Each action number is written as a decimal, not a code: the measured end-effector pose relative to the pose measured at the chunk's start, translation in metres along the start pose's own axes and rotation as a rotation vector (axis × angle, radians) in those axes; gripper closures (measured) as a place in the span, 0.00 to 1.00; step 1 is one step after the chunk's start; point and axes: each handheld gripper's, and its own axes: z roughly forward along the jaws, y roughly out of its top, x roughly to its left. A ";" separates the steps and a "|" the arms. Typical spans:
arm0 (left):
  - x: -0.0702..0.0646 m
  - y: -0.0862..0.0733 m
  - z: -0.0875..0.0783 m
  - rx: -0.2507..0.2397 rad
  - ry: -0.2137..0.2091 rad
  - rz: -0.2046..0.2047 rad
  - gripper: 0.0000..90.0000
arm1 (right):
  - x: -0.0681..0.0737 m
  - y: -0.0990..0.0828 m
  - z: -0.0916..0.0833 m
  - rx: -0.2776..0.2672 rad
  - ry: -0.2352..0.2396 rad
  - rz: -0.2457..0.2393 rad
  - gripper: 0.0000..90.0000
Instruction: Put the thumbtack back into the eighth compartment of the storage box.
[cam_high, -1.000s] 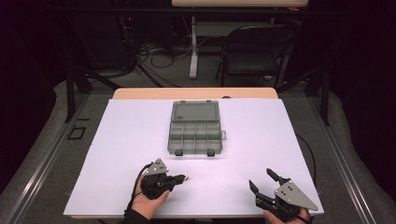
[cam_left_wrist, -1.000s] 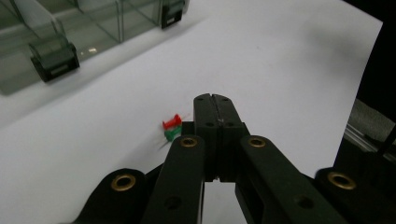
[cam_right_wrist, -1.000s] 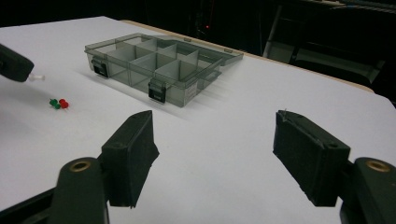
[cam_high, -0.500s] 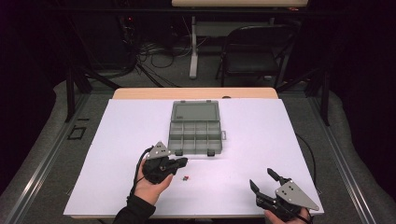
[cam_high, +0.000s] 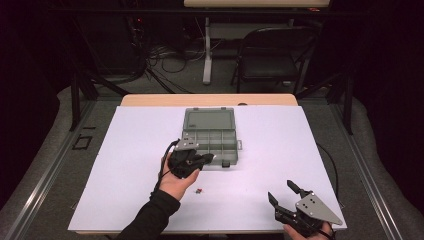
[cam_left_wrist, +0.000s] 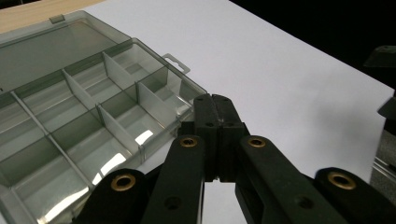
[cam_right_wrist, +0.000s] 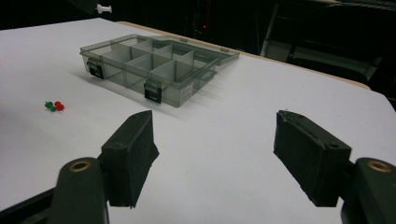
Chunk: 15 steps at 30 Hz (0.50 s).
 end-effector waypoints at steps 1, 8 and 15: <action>0.001 0.002 0.004 -0.001 -0.002 -0.007 1.00 | 0.000 0.000 0.000 0.000 -0.002 -0.003 0.32; 0.008 0.012 0.024 0.020 0.023 -0.014 1.00 | -0.002 -0.001 0.001 0.003 -0.009 0.000 0.32; 0.014 0.017 0.041 0.031 0.034 -0.035 1.00 | -0.002 -0.001 0.002 0.004 -0.003 0.001 0.32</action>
